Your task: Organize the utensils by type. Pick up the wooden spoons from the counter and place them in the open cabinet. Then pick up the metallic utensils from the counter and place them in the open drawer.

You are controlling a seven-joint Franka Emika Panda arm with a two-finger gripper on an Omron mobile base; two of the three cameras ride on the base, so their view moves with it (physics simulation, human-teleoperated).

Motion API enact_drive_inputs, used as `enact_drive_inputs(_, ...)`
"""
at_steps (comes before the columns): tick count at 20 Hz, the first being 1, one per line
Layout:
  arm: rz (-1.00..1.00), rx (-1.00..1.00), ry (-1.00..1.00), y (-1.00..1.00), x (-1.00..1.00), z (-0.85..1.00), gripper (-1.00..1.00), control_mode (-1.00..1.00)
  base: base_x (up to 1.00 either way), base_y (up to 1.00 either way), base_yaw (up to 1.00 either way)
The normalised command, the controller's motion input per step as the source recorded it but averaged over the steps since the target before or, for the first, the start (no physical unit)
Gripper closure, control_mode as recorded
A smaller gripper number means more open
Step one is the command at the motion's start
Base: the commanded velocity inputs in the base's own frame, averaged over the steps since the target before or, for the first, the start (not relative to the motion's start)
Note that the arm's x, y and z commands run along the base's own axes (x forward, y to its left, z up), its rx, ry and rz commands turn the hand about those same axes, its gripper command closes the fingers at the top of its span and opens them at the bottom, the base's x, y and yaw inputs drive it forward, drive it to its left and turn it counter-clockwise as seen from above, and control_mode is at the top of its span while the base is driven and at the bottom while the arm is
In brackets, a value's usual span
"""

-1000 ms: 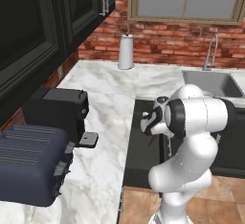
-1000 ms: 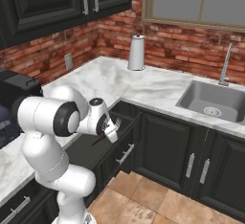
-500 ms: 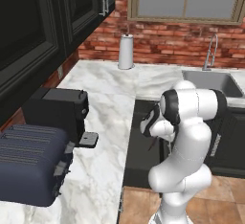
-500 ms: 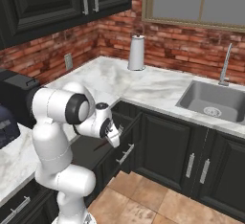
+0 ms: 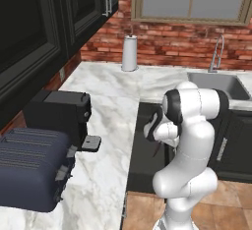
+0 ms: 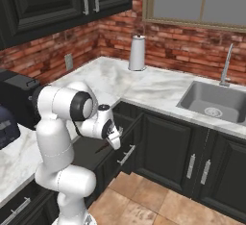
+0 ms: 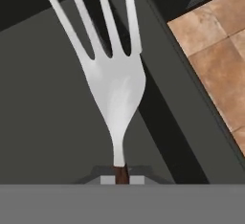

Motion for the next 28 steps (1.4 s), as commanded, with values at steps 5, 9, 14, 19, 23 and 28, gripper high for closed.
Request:
enact_drive_inputs(5, 0.0, 0.0, 0.01, -0.27, -0.04, -0.35, 1.0, -1.0, 0.0, 0.0, 0.0)
enact_drive_inputs(9, 0.0, 0.0, 0.01, -0.49, -0.22, -0.39, 1.0, -1.0, 0.0, 0.0, 0.0)
enact_drive_inputs(14, 0.0, 0.0, 0.0, -0.58, -0.32, -0.37, 1.0, -1.0, 0.0, 0.0, 0.0)
enact_drive_inputs(19, 0.0, 0.0, 0.0, -0.58, -0.33, -0.42, 1.0, -1.0, 0.0, 0.0, 0.0)
enact_drive_inputs(23, 0.0, 0.0, 0.0, -0.55, -0.3, -0.45, 1.0, -1.0, 0.0, 0.0, 0.0)
enact_drive_inputs(28, 0.0, 0.0, 0.0, -0.53, -0.23, -0.43, 1.0, -1.0, 0.0, 0.0, 0.0)
